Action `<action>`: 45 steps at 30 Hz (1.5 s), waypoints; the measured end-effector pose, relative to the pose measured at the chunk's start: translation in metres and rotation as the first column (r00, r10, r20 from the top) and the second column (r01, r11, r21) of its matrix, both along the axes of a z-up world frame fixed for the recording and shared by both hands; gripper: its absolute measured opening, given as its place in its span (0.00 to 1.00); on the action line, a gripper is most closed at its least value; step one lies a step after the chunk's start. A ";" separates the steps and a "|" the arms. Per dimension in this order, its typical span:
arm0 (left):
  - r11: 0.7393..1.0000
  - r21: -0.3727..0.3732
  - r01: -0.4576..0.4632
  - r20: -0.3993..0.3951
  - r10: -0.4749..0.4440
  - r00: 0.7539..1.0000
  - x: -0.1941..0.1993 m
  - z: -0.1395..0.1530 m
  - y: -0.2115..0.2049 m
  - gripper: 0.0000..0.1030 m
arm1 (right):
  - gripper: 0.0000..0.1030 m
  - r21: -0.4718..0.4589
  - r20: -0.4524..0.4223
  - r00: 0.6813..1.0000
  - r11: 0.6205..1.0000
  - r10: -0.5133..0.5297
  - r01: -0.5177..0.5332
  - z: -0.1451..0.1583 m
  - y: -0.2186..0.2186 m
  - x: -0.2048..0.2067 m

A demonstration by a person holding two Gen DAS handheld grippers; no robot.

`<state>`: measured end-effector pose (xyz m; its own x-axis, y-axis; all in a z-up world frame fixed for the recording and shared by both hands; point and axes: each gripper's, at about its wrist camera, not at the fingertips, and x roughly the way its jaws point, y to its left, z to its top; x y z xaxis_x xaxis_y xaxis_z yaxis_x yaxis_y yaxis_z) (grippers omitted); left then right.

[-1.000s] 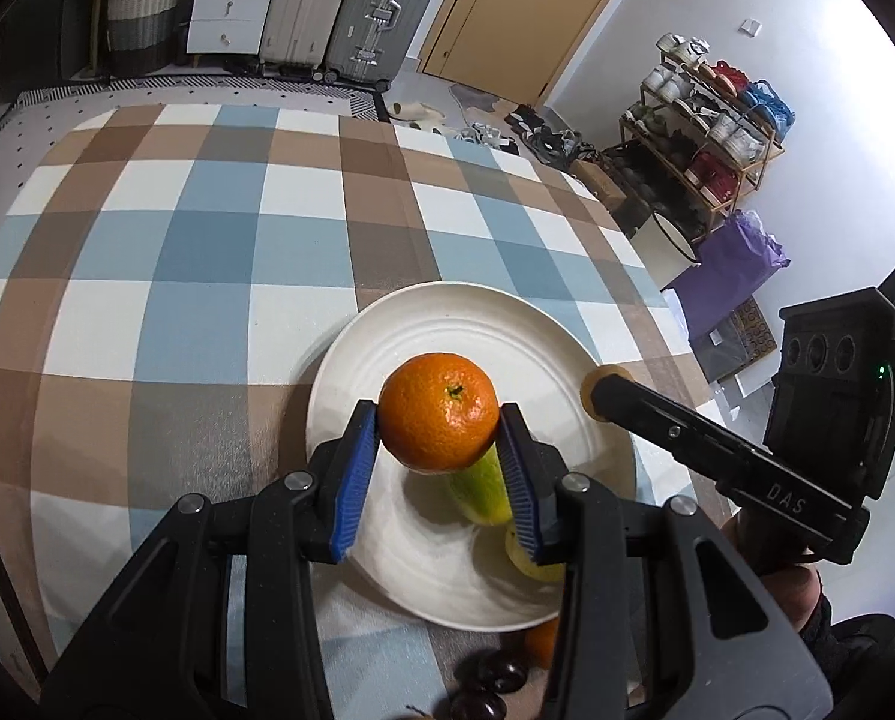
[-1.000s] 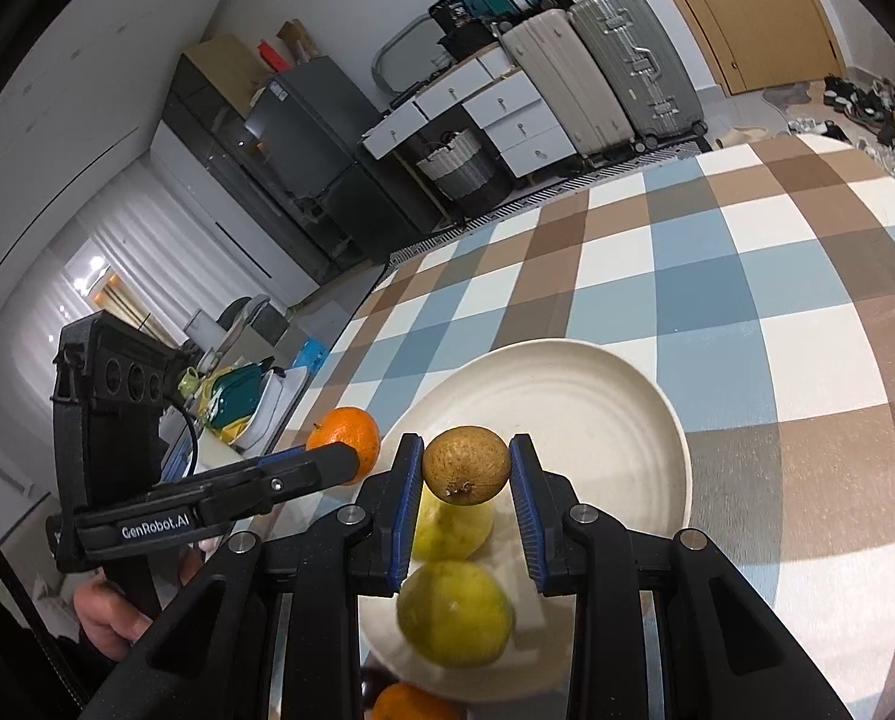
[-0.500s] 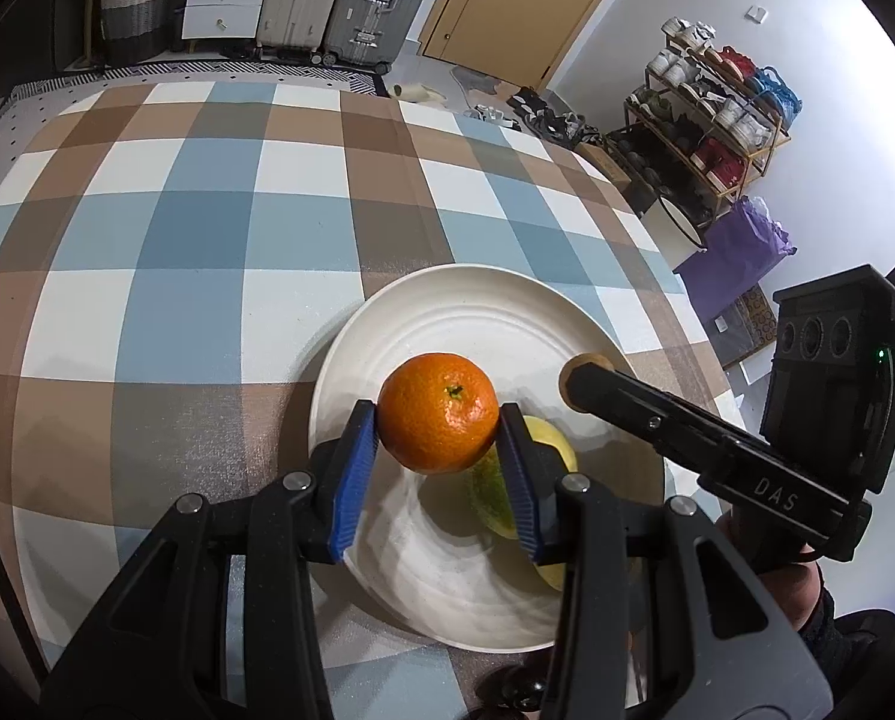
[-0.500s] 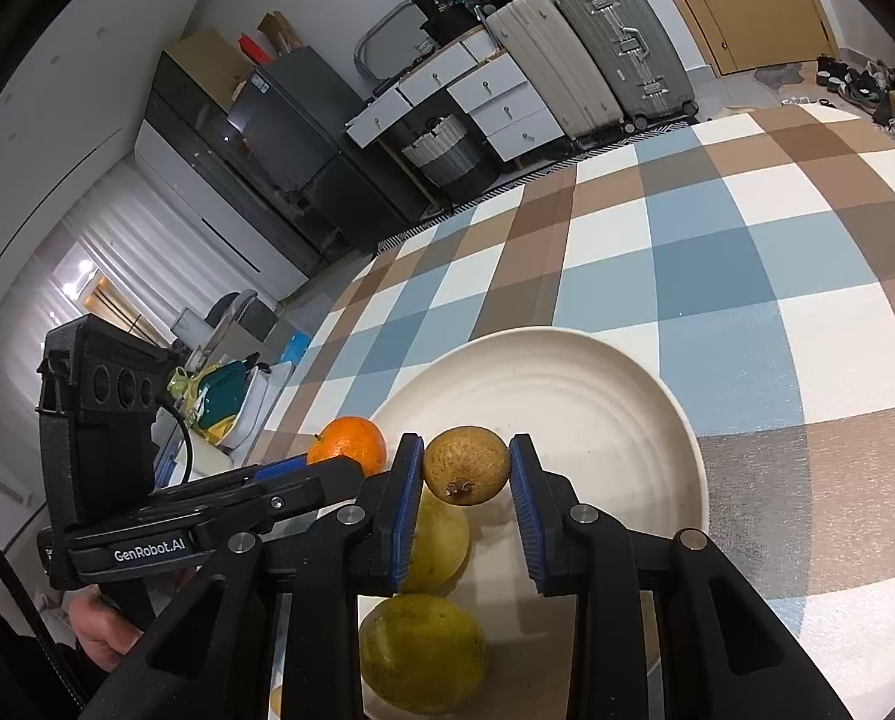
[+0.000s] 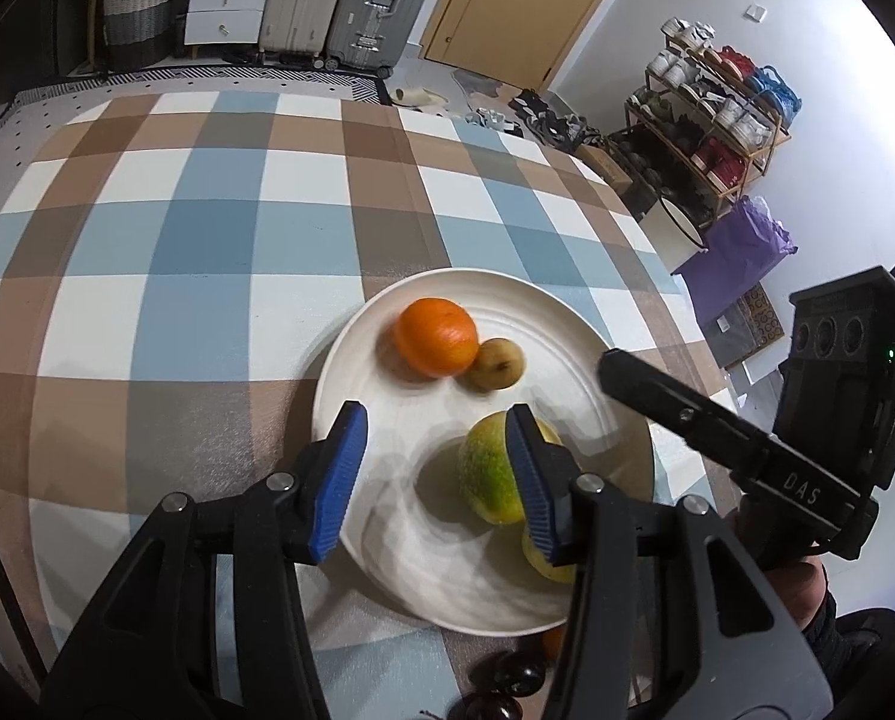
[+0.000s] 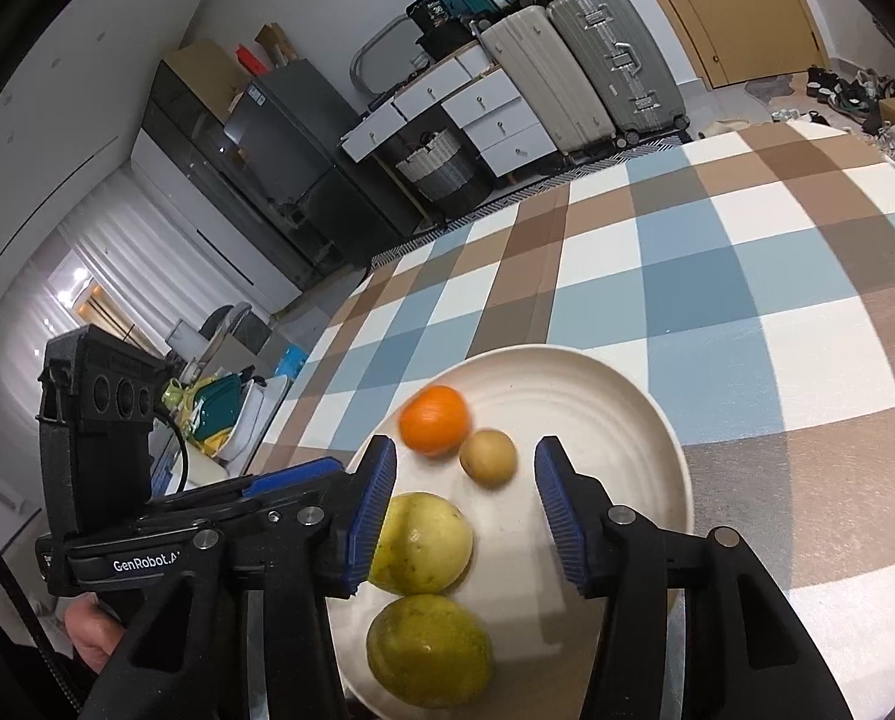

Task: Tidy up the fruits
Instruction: 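Withdraw both tools from the plate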

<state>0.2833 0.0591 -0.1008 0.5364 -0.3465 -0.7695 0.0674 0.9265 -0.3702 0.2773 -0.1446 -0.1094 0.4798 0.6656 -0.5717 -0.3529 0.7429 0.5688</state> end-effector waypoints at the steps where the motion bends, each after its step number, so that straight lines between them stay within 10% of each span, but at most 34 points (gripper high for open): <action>1: 1.000 -0.002 -0.003 0.002 0.003 1.000 -0.003 0.002 0.001 0.43 | 0.48 0.001 0.004 1.000 1.000 -0.005 0.005 0.002 -0.002 -0.002; 14: 0.999 0.037 -0.010 0.069 0.008 0.998 -0.059 0.037 -0.006 0.43 | 0.49 -0.022 0.094 0.995 1.000 -0.020 0.022 0.036 -0.009 -0.042; 25: 0.995 0.063 -0.080 0.105 0.073 0.992 -0.109 0.041 0.002 0.65 | 0.53 -0.088 0.132 0.991 0.995 -0.027 0.039 0.044 -0.013 -0.081; 45: 0.973 0.153 -0.171 0.184 0.142 0.973 -0.176 0.050 -0.007 0.83 | 0.89 -0.090 0.224 0.974 0.995 -0.021 0.043 0.062 -0.022 -0.150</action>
